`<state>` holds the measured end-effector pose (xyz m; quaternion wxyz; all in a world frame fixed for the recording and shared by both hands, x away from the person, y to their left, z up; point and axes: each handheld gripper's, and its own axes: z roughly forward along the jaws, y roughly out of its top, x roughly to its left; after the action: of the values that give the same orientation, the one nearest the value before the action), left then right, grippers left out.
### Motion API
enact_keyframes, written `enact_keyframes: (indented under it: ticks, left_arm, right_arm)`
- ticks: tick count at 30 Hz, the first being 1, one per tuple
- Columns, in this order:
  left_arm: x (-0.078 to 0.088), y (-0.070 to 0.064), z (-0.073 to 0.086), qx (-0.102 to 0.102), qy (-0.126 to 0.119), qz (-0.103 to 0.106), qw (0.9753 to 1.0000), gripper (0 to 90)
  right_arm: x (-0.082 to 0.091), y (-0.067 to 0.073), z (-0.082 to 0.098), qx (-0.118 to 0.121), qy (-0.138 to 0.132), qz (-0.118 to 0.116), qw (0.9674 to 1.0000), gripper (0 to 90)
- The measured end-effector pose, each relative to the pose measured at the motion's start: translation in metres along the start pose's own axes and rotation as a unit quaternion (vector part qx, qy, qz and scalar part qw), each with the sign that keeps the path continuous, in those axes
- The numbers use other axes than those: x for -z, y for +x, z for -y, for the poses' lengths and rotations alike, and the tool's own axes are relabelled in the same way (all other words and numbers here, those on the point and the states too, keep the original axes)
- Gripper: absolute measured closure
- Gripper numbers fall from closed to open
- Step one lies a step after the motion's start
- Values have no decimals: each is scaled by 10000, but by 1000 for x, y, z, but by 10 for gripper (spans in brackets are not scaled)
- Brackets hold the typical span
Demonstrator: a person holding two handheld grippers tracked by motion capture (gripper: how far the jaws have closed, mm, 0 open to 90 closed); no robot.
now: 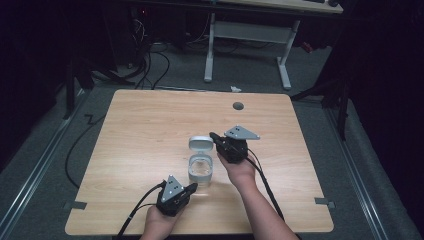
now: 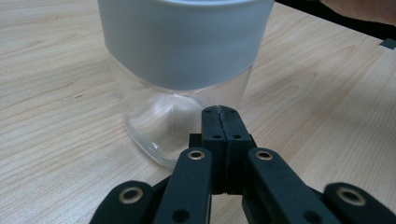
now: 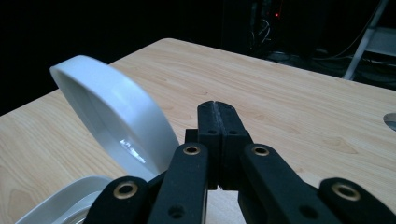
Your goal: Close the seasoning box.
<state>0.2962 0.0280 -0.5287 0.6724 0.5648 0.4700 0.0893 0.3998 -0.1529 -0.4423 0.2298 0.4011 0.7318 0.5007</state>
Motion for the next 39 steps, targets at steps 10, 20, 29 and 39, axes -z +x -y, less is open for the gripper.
enact_keyframes:
  ticks: [10, 20, 29, 39]
  left_arm:
    - [0, 0, 0, 13, -12, 9, 10000, 900]
    - [0, 0, 0, 20, -13, -10, 10000, 900]
    - [11, 3, -12, -79, -33, -50, 10000, 890]
    - [27, 44, -41, -311, -86, -689, 9971, 797]
  right_arm:
    - [21, 20, 12, 114, -120, -203, 9997, 900]
    - [37, 36, 31, 171, -56, -361, 9992, 900]
    - [46, 30, 32, 114, -149, -347, 9992, 894]
    - [56, -1, 45, -157, -42, 46, 9999, 823]
